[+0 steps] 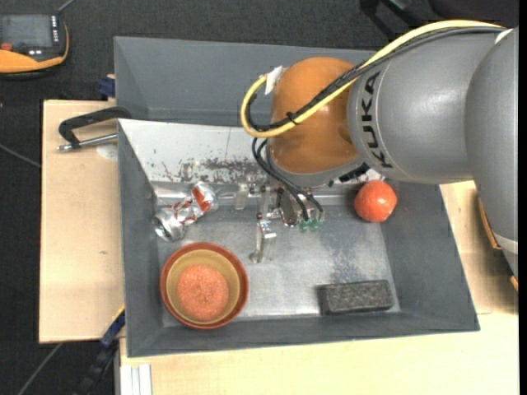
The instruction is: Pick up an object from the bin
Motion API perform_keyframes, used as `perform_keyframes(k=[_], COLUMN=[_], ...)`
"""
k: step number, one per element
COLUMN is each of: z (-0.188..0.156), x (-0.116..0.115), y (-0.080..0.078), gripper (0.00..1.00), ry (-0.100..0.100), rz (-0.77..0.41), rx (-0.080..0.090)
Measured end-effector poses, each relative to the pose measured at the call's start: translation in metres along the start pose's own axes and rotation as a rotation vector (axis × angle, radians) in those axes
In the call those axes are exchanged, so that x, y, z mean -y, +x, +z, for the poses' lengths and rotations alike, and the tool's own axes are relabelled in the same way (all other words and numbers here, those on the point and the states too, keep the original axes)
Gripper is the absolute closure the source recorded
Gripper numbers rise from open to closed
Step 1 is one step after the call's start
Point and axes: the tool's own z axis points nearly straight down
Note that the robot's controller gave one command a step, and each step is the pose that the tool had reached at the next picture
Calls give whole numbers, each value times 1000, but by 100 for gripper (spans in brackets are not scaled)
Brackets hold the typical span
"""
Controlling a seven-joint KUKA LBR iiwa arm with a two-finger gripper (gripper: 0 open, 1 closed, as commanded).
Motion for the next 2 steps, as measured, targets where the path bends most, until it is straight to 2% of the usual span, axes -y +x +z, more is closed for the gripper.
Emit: perform_keyframes(k=[1, 2], z=[77, 72], x=[-69, -66], y=[23, 18], gripper=[0, 100], ry=[-3, -3], rz=[-154, -148], rx=[-4, 14])
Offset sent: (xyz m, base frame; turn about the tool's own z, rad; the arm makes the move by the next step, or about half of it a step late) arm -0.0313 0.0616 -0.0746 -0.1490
